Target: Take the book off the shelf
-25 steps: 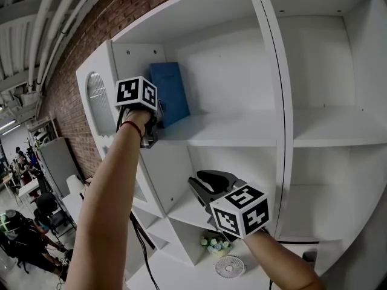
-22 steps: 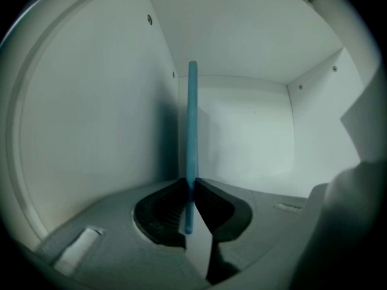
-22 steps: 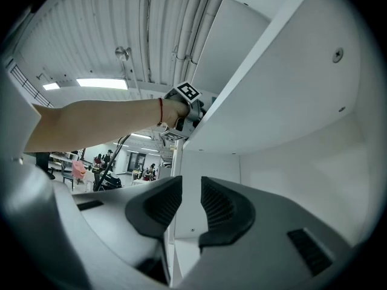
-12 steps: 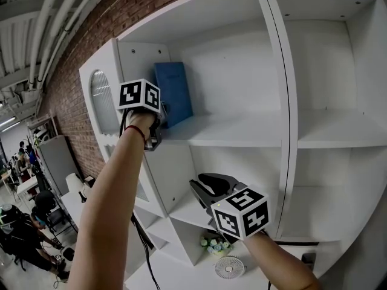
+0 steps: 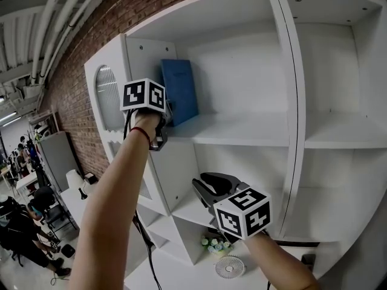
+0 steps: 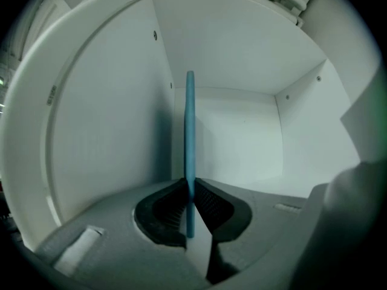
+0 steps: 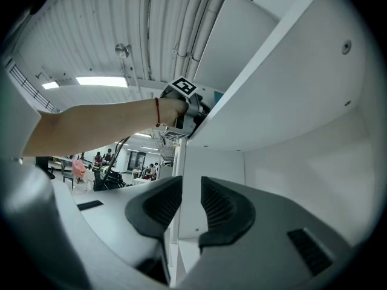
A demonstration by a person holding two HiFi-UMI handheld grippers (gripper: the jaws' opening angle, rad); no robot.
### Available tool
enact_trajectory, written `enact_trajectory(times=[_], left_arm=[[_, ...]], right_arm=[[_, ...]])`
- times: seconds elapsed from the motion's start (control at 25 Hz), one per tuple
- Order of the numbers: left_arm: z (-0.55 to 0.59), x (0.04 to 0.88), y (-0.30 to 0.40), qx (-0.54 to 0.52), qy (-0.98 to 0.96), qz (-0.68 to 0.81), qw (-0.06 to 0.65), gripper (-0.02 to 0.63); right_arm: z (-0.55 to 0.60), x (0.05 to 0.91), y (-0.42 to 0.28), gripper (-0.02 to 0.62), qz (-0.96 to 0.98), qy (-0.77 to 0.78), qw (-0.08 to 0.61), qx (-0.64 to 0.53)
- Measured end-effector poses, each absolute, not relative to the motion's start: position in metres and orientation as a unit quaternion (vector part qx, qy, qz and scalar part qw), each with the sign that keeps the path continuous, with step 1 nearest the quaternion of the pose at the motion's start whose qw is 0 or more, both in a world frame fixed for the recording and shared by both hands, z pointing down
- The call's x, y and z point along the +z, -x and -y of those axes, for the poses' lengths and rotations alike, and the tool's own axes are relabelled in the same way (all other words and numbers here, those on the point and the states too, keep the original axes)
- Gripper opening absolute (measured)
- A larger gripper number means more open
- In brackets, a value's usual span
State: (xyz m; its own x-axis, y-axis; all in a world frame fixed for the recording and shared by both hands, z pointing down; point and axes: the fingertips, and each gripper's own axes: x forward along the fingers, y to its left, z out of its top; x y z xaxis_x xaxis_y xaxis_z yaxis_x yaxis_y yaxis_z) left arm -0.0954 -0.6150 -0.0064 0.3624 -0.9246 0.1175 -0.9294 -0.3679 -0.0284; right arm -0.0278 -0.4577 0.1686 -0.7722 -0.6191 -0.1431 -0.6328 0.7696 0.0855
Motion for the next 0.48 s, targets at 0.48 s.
enact_trajectory(times=[0.48], left_arm=[[0.583, -0.022, 0.095, 0.021, -0.837, 0.547, -0.024, 0.044]], right_arm=[[0.454, 0.162, 0.037, 0.095, -0.937, 0.336, 0.063, 0.073]])
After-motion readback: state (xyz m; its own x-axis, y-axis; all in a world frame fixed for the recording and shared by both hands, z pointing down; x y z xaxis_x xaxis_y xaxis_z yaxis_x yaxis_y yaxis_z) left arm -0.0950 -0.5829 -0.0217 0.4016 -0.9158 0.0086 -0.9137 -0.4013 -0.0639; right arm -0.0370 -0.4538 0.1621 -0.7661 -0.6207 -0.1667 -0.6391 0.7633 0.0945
